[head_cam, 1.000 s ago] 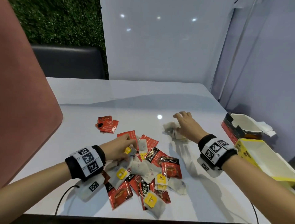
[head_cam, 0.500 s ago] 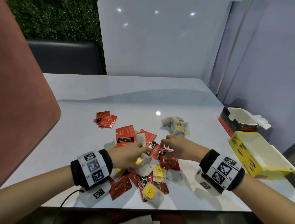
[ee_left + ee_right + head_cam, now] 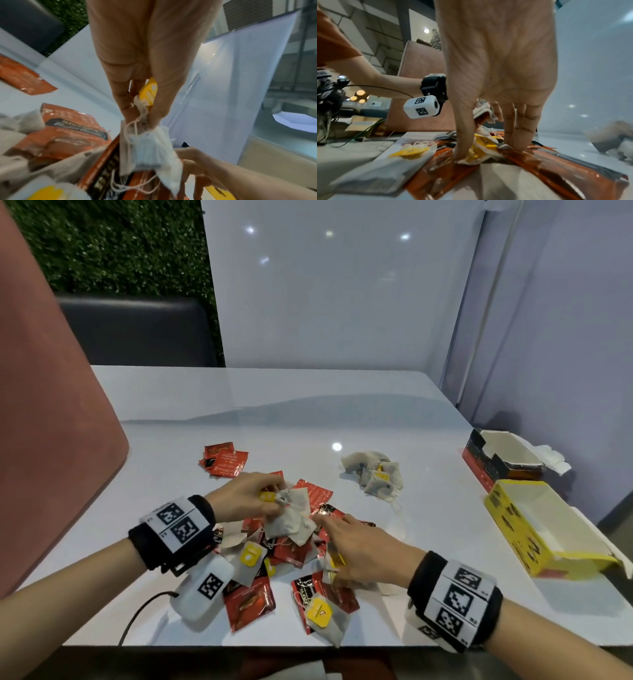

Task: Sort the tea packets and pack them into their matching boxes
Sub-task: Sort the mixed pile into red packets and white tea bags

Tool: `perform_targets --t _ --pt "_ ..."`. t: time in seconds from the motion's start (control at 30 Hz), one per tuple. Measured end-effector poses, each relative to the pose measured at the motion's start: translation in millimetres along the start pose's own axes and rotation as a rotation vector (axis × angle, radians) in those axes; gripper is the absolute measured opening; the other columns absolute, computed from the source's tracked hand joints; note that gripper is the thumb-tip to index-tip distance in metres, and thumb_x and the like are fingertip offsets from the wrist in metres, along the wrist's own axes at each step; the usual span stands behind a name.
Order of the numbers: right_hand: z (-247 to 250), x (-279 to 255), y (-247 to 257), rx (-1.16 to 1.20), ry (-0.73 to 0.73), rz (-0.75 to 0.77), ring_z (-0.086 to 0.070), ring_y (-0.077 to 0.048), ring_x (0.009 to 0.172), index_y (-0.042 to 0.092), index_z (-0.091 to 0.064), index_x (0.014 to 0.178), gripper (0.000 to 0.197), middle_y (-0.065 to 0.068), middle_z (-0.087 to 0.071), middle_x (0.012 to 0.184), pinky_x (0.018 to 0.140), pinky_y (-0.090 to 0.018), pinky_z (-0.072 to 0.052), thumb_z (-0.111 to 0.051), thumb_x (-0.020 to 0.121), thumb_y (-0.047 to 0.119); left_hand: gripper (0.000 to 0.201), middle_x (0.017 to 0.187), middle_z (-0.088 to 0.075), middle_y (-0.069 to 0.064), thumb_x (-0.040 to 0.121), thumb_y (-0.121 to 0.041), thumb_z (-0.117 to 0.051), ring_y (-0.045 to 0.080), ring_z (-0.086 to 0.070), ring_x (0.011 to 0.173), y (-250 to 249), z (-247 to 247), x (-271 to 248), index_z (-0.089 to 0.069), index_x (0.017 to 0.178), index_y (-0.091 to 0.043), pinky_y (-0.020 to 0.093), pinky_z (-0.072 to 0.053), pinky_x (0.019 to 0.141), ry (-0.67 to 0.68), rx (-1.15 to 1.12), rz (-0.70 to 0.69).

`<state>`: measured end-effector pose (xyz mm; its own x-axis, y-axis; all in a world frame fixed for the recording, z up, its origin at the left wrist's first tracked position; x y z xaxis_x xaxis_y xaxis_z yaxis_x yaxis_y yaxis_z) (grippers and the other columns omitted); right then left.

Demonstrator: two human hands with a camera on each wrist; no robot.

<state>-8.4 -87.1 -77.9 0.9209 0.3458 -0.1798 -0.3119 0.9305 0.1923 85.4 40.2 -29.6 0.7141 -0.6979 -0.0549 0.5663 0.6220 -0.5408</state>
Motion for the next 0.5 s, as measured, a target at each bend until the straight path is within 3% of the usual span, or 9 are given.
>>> perform_targets --t 0.13,0.23,0.3,0.37,0.43,0.5 --pt "5.4 1.1 -4.5 0.114 -0.07 -0.029 -0.049 -0.024 0.107 0.022 -0.018 0.142 0.078 -0.009 -0.055 0.115 0.077 -0.034 -0.044 -0.063 0.079 0.022 0.008 0.081 -0.062 -0.01 0.082 -0.023 -0.067 0.006 -0.056 0.072 11.4 -0.9 0.3 -0.061 0.088 -0.023 0.02 -0.042 0.065 0.002 -0.064 0.06" --pt "12.7 -1.9 -10.4 0.206 -0.116 -0.056 -0.048 -0.02 0.09 0.022 -0.027 0.136 0.063 -0.005 -0.053 0.099 0.069 -0.031 -0.039 -0.062 0.085 0.033 0.009 0.079 -0.061 -0.01 0.083 -0.022 -0.067 0.002 -0.056 0.069 7.4 -0.4 3.1 -0.059 0.083 -0.027 0.014 -0.042 0.062 -0.001 -0.134 0.045" --pt "22.5 -5.7 -18.8 0.31 -0.172 -0.062 -0.049 -0.02 0.082 0.023 -0.034 0.129 0.056 -0.007 -0.056 0.093 0.067 -0.035 -0.041 -0.063 0.084 0.039 0.012 0.089 -0.063 -0.009 0.083 -0.023 -0.067 0.0 -0.06 0.075 0.3 -2.5 5.0 -0.062 0.094 -0.026 0.013 -0.046 0.066 0.039 -0.164 0.035" --pt "29.9 -9.7 -28.8 0.414 -0.199 -0.066 -0.051 -0.02 0.077 0.021 -0.041 0.123 0.046 -0.01 -0.06 0.09 0.067 -0.035 -0.044 -0.064 0.083 0.026 0.028 0.103 -0.062 -0.005 0.082 -0.026 -0.068 0.01 -0.059 0.09 -9.5 -10.1 7.5 -0.061 0.109 -0.023 0.02 -0.046 0.076 0.103 -0.059 0.013" --pt "30.5 -12.9 -29.9 0.394 -0.179 -0.065 -0.054 -0.02 0.079 0.018 -0.049 0.115 0.035 -0.006 -0.06 0.091 0.068 -0.034 -0.044 -0.061 0.082 0.02 0.04 0.114 -0.055 -0.004 0.083 -0.026 -0.067 0.011 -0.05 0.1 -23.1 -26.2 10.6 -0.055 0.121 -0.025 0.022 -0.042 0.082 0.188 0.117 -0.04" --pt "23.0 -13.9 -20.1 0.287 -0.129 -0.033 -0.055 -0.019 0.088 0.018 -0.053 0.11 0.028 -0.003 -0.06 0.099 0.073 -0.032 -0.045 -0.06 0.084 0.025 0.05 0.121 -0.047 0.001 0.086 -0.025 -0.062 0.012 -0.043 0.1 -33.4 -48.3 13.9 -0.044 0.132 -0.027 0.022 -0.038 0.082 0.287 0.267 -0.076"
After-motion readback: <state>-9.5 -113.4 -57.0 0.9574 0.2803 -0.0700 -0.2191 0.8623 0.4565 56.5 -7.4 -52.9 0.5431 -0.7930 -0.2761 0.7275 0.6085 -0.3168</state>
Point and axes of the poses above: each hand's wrist, its own x-axis towards the middle knuckle, its own z-axis out of the back of the hand, y = z × x, the point moved 7 cm from there along x, towards the middle knuckle
